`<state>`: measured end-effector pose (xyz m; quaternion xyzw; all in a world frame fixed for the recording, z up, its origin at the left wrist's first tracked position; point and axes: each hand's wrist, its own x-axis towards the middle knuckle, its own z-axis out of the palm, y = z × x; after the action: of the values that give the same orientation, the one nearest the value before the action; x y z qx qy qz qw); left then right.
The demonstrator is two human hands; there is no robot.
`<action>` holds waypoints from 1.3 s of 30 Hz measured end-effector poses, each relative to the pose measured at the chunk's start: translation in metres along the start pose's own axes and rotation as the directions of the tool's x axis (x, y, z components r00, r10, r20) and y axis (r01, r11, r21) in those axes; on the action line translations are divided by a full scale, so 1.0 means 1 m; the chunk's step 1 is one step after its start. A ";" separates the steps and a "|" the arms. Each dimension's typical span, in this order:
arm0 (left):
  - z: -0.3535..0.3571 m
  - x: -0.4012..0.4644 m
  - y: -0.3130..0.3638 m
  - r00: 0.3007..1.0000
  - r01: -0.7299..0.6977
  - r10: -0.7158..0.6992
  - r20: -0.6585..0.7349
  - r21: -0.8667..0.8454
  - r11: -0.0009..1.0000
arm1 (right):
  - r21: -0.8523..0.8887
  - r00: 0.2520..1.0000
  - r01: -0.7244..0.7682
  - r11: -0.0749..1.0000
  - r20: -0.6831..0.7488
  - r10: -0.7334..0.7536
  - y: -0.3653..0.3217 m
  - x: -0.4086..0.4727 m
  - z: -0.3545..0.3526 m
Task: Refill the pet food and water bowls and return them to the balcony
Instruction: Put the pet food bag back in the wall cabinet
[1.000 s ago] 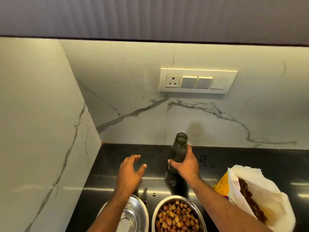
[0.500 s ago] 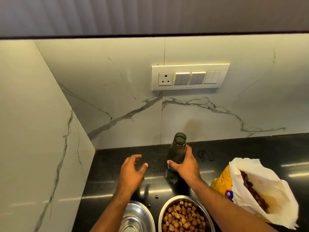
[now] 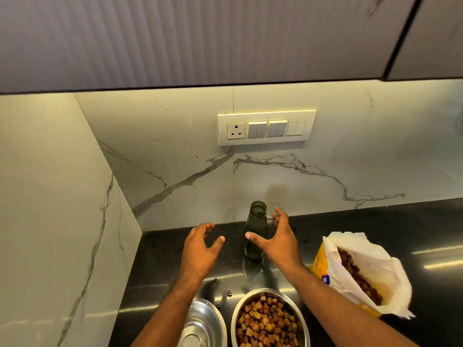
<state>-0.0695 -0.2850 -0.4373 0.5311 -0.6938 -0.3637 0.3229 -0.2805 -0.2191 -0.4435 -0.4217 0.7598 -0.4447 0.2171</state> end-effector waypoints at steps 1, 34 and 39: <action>-0.002 -0.003 0.007 1.000 -0.017 0.017 -0.008 0.002 1.000 | 0.007 1.000 0.028 1.000 -0.005 -0.028 -0.005 -0.002 -0.007; -0.119 -0.206 0.320 0.591 -0.359 0.575 -0.565 0.454 0.815 | 0.945 0.944 -0.006 0.326 0.113 -0.310 -0.274 -0.118 -0.206; -0.136 -0.225 0.319 0.608 -0.301 0.558 -0.564 0.487 0.820 | 0.950 0.959 -0.122 0.286 0.187 -0.212 -0.284 -0.129 -0.215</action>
<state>-0.0650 -0.0340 -0.1094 0.4881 -0.6842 0.0758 0.5366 -0.2343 -0.0762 -0.0952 -0.2873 0.2923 -0.7517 0.5168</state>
